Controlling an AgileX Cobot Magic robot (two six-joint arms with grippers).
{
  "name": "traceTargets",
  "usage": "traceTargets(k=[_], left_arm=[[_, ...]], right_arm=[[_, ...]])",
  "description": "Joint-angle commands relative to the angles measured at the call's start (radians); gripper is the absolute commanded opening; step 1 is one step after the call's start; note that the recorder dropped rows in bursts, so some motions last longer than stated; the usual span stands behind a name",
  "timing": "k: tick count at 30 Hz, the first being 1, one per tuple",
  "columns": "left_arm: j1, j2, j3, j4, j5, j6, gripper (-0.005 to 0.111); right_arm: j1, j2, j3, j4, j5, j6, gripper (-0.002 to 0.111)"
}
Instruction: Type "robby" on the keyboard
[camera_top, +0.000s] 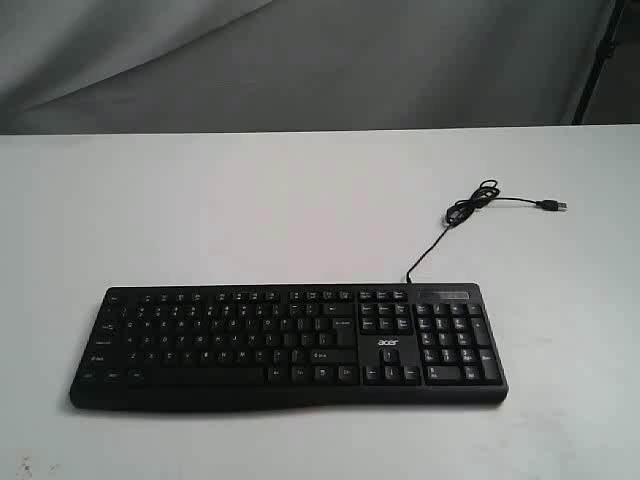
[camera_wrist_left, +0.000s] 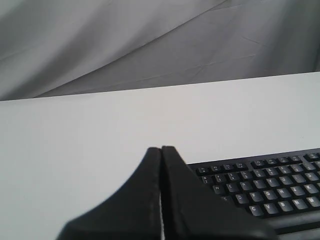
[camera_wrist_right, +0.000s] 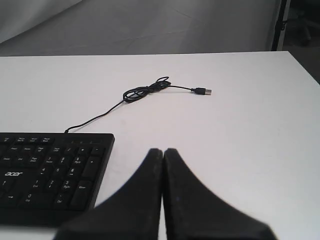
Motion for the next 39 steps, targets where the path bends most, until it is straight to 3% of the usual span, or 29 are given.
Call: traceTargets(k=[1, 23, 34, 39], left_arm=[[-0.006, -0.003, 0.004, 0.005, -0.005, -0.003, 0.000], [-0.006, -0.003, 0.004, 0.005, -0.005, -0.003, 0.000], [-0.006, -0.003, 0.004, 0.005, -0.005, -0.003, 0.000], [-0.006, -0.003, 0.004, 0.005, -0.005, -0.003, 0.000]], right_arm=[[-0.007, -0.006, 0.003, -0.009, -0.003, 0.000, 0.000], [-0.007, -0.006, 0.003, -0.013, -0.065, -0.002, 0.000], [-0.007, -0.006, 0.003, -0.013, -0.413, -0.002, 0.000], [-0.007, -0.006, 0.003, -0.013, -0.470, -0.002, 0.000]])
